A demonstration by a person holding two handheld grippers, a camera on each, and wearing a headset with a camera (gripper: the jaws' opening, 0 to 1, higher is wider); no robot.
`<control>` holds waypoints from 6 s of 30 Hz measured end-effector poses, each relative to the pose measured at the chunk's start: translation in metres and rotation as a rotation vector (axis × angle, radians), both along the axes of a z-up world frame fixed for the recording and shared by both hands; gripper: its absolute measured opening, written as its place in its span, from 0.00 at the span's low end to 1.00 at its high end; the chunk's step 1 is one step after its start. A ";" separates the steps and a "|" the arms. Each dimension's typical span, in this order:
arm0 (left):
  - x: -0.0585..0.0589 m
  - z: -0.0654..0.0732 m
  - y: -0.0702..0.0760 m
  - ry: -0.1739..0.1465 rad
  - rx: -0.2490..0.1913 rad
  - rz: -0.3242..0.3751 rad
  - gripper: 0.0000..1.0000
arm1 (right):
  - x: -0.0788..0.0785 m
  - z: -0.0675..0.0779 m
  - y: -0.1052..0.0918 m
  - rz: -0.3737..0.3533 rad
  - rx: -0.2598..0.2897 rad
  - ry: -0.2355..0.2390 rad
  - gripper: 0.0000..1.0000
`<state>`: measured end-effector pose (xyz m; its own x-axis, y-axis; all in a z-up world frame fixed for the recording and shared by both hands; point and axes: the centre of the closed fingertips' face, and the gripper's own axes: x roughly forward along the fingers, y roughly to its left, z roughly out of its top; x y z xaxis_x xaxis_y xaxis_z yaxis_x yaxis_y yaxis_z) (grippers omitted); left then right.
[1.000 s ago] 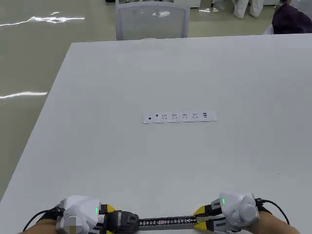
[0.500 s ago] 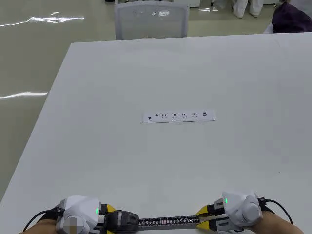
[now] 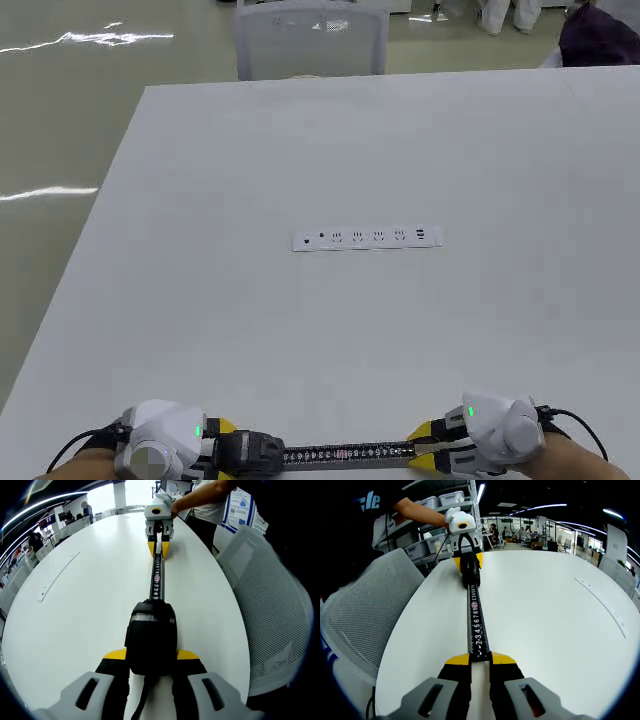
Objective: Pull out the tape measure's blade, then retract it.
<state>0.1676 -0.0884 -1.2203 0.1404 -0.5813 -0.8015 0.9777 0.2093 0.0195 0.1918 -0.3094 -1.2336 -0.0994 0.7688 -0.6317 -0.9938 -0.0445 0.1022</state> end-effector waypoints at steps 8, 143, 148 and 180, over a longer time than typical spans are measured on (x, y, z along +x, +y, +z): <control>0.000 0.000 -0.001 0.002 0.000 -0.001 0.29 | 0.000 -0.001 -0.006 -0.007 -0.005 0.003 0.10; 0.002 0.040 0.011 -0.006 -0.152 0.285 0.53 | 0.002 0.031 -0.042 -0.265 -0.124 -0.059 0.46; -0.002 0.044 0.016 -0.018 -0.157 0.336 0.55 | -0.003 0.037 -0.042 -0.300 -0.130 -0.066 0.51; -0.049 0.077 0.020 -0.060 -0.215 0.662 0.75 | -0.047 0.067 -0.052 -0.638 -0.122 -0.068 0.80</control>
<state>0.1187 -0.0680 -1.1436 0.5603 -0.5032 -0.6580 0.6417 0.7659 -0.0393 0.1452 -0.3618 -1.1666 0.3960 0.5857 -0.7072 -0.8259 0.5638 0.0046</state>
